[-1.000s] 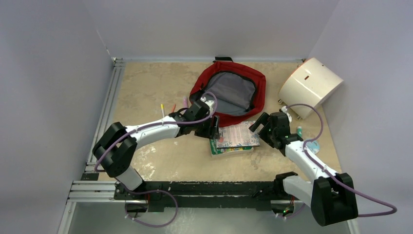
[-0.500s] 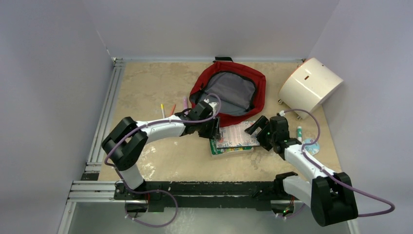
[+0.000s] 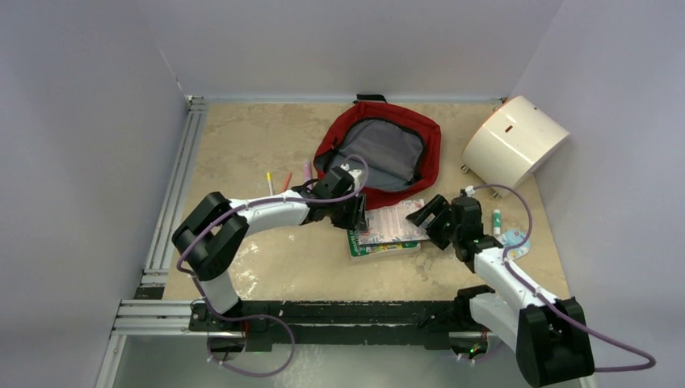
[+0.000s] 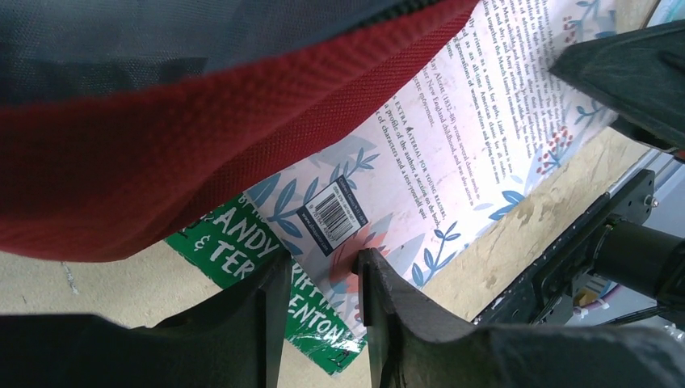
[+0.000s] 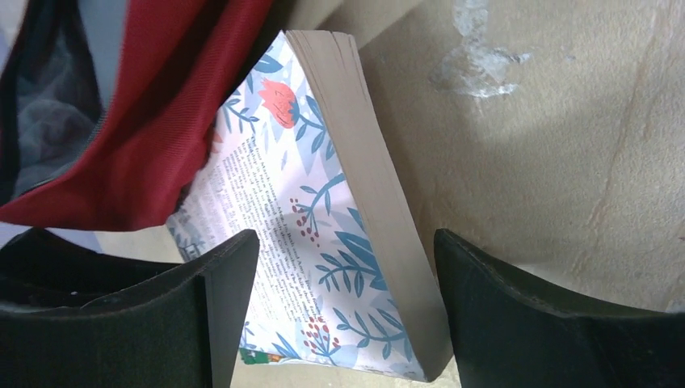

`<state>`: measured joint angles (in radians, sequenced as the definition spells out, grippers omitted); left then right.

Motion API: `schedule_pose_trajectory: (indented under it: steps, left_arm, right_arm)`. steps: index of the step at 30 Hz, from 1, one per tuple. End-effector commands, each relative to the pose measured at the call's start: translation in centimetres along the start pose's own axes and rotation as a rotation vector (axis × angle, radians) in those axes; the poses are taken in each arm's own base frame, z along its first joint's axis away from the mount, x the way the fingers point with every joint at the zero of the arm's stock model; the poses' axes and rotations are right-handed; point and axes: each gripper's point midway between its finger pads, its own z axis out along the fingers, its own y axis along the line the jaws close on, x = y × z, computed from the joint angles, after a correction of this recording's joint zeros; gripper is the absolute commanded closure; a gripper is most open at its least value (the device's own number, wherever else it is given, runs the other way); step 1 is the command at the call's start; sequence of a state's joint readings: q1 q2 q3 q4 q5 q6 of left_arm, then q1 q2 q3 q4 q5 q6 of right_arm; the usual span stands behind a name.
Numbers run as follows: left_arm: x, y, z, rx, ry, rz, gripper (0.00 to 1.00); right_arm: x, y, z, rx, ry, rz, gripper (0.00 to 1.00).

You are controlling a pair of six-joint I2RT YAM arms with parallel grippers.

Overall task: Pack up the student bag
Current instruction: Pick up the book from the center of the board.

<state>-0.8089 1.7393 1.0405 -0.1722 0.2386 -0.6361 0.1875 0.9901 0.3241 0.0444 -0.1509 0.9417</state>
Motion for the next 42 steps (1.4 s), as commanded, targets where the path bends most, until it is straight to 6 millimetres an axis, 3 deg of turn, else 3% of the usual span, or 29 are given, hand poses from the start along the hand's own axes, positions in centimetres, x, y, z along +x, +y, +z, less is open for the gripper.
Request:
schedule_pose_trajectory:
  steps: [1, 13, 23, 28, 31, 34, 38, 42]
  left_arm:
    - [-1.1, -0.7, 0.8, 0.028, -0.025, 0.019, 0.65]
    - [-1.3, -0.8, 1.0, 0.035, -0.026, 0.032, 0.66]
    - [-1.4, -0.8, 1.0, 0.035, -0.03, 0.04, 0.66]
    - [-2.3, -1.2, 0.1, 0.029, -0.059, 0.044, 0.65]
    - [-3.6, -1.8, -1.5, 0.014, -0.103, 0.06, 0.6]
    - [-5.8, -2.8, -4.4, 0.002, -0.193, 0.088, 0.51]
    - [-9.4, -4.6, -9.7, -0.005, -0.367, 0.125, 0.38]
    - [-12.3, -6.1, -14.1, -0.012, -0.506, 0.18, 0.33]
  right_arm:
    - [-1.5, 4.9, -1.9, -0.194, -0.049, -0.03, 0.22]
    - [-2.0, 10.5, -6.0, -0.471, -0.091, -0.166, 0.42]
    - [-1.3, 10.6, -5.3, -0.471, -0.024, -0.216, 0.6]
    - [-1.8, 10.7, -5.4, -0.448, -0.042, -0.223, 0.82]
    - [-2.7, 11.1, -5.9, -0.423, -0.073, -0.226, 1.0]
    - [-3.8, 12.1, -6.8, -0.415, -0.103, -0.226, 1.0]
    - [-5.6, 14.4, -8.3, -0.431, -0.146, -0.272, 1.0]
    - [-7.9, 16.9, -10.4, -0.425, -0.208, -0.263, 1.0]
